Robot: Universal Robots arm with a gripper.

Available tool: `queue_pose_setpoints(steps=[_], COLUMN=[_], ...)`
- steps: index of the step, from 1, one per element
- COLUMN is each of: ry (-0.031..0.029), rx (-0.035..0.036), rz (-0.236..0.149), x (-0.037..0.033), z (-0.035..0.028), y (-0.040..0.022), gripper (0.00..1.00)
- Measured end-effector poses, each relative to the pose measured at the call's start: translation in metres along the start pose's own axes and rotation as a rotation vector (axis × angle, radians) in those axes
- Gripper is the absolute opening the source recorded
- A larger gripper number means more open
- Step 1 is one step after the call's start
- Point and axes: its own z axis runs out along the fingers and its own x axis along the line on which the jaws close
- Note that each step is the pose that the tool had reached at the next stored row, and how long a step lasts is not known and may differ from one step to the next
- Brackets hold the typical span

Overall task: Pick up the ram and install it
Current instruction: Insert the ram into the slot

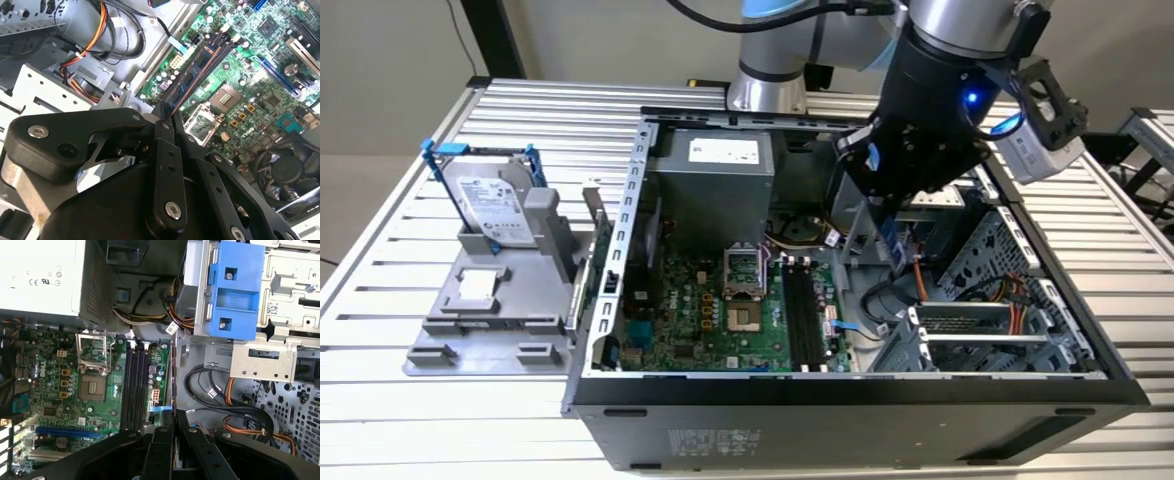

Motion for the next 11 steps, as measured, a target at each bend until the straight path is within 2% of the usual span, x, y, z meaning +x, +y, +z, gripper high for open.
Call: queue_pose_setpoints(steps=[11], ry=[-0.0012], rx=[0.0003], rz=[0.0], x=[0.0005], z=[0.0086], y=[-0.0016], gripper=[0.0])
